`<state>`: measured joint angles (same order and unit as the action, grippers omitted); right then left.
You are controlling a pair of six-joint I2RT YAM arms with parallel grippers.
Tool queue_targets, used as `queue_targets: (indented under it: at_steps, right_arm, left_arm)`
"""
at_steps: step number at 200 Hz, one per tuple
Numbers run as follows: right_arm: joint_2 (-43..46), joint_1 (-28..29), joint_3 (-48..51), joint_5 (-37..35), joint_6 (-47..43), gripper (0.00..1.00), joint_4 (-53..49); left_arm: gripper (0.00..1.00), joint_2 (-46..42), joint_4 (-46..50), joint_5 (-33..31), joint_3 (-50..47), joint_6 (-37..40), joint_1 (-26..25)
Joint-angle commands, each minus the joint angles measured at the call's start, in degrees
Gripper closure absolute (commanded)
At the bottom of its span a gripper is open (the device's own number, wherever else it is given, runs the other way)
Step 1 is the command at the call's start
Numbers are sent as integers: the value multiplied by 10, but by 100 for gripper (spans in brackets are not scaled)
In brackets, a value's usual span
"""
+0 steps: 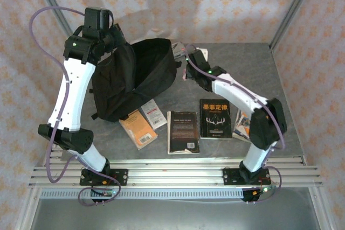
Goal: Pack the student bag
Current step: Pick up the personal item from the top-center of the table, then place the personal item in the student bag.
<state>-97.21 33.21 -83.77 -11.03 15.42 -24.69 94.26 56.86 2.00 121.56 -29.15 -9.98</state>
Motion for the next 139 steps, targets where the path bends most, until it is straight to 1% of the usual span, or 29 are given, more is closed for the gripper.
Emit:
queue_targets:
  at_steps: [1,10,21,38,57,88,119,132,136,139]
  right_arm:
    - [73,0,-12,-55,6,97,-11]
    - [91,-1,-16,-49,8,97,-2]
    - [102,-1,-23,-18,6,97,18]
    - [82,0,-60,41,15,96,22]
    - [33,6,-123,94,21,94,5]
    - [-53,38,-204,114,3,92,26]
    - [-184,70,-365,125,-10,92,-86]
    - [-218,87,-405,171,-13,91,-103]
    - [-223,93,-410,190,-14,89,-97]
    - [-224,98,-410,203,-14,85,-91]
  left_arm:
    - [100,-3,-73,29,1,-2,1]
    - [100,-1,-77,41,-1,2,0]
    - [100,1,-85,62,-3,9,0]
    - [100,6,-92,85,-3,18,0]
    - [100,8,-98,100,-1,19,1]
    - [100,10,-101,110,-2,20,-4]
    - [100,10,-104,111,-2,17,-8]
    - [100,9,-103,109,1,15,-8]
    - [100,8,-103,108,2,16,-8]
    - [100,7,-103,106,3,17,-8]
